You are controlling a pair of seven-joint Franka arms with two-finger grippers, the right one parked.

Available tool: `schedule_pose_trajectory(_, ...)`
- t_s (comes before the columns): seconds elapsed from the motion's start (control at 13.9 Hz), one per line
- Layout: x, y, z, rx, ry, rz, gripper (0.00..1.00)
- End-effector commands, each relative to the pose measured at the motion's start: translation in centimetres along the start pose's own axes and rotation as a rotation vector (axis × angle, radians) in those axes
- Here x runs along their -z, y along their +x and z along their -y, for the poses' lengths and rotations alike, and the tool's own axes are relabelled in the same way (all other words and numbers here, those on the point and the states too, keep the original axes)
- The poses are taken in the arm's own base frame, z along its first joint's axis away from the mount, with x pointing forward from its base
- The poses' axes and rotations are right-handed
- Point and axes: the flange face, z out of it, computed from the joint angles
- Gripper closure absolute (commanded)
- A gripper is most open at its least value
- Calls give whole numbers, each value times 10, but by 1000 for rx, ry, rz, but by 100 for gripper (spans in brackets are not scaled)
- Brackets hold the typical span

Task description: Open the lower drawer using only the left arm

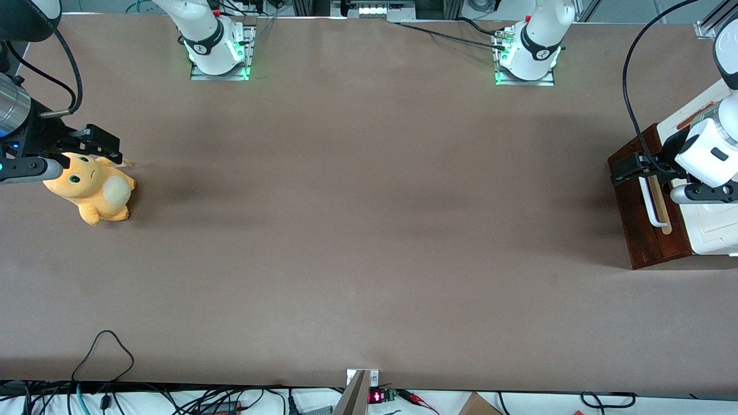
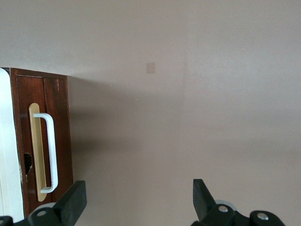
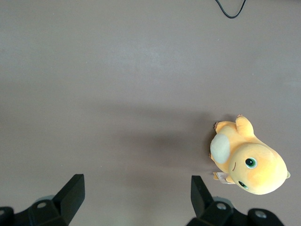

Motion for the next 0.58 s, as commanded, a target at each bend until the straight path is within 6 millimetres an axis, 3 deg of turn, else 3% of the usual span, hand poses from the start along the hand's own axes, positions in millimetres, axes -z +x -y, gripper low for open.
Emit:
schedule_pose_trajectory(0.0, 6, -2, -4, -33, -11, 23, 0)
schedule_pose_trajectory(0.22, 18, -2, -6, -33, -7, 17, 0)
schedule_pose_trajectory(0.5, 12, -4, -4, -36, -11, 42, 0)
